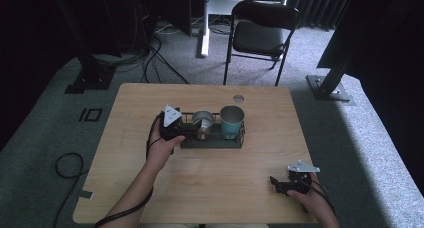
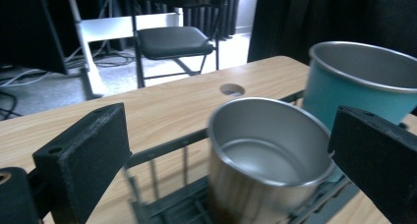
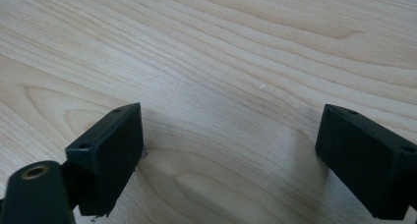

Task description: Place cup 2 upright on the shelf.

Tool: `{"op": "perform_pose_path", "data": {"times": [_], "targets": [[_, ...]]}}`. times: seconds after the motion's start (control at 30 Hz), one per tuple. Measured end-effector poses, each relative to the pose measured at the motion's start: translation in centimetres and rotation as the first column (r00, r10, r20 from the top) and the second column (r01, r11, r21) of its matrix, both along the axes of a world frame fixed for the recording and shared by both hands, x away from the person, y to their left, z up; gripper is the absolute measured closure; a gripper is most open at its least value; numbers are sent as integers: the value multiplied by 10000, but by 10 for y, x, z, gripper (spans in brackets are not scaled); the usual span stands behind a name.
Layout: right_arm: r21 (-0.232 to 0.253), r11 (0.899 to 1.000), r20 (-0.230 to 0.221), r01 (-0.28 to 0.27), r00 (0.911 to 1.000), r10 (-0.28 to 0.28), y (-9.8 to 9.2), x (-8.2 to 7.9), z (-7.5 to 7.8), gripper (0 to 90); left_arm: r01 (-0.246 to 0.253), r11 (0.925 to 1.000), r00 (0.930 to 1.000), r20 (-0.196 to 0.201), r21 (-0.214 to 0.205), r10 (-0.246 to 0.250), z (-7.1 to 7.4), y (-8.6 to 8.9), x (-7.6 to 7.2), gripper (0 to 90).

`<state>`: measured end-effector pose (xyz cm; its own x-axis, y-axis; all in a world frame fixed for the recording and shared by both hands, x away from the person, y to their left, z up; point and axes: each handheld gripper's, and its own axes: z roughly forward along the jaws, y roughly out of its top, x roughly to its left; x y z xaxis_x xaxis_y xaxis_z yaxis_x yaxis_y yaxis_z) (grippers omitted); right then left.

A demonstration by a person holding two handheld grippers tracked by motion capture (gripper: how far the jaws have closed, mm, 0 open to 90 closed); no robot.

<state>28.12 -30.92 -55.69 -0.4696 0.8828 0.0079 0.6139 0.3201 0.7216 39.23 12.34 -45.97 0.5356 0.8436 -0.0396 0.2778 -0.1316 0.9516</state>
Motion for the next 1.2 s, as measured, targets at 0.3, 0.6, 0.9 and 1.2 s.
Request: {"op": "perform_pose_path", "data": {"times": [0.3,0.6,0.9,1.2], "targets": [[4,10000,0,3,10000,-3,0,0,0,105,-304,9995,9995,-4,-17,304,0,19,-3,29],[4,10000,1,2,10000,-2,0,0,0,105,-688,9976,9975,-152,76,689,-5,40,-9,28],[3,10000,1,0,10000,0,0,0,0,105,-943,9955,9952,-259,76,944,-11,60,-17,28],[4,10000,2,1,10000,-1,0,0,0,105,-1086,9940,9930,-451,119,1090,-18,80,-30,28]]}}
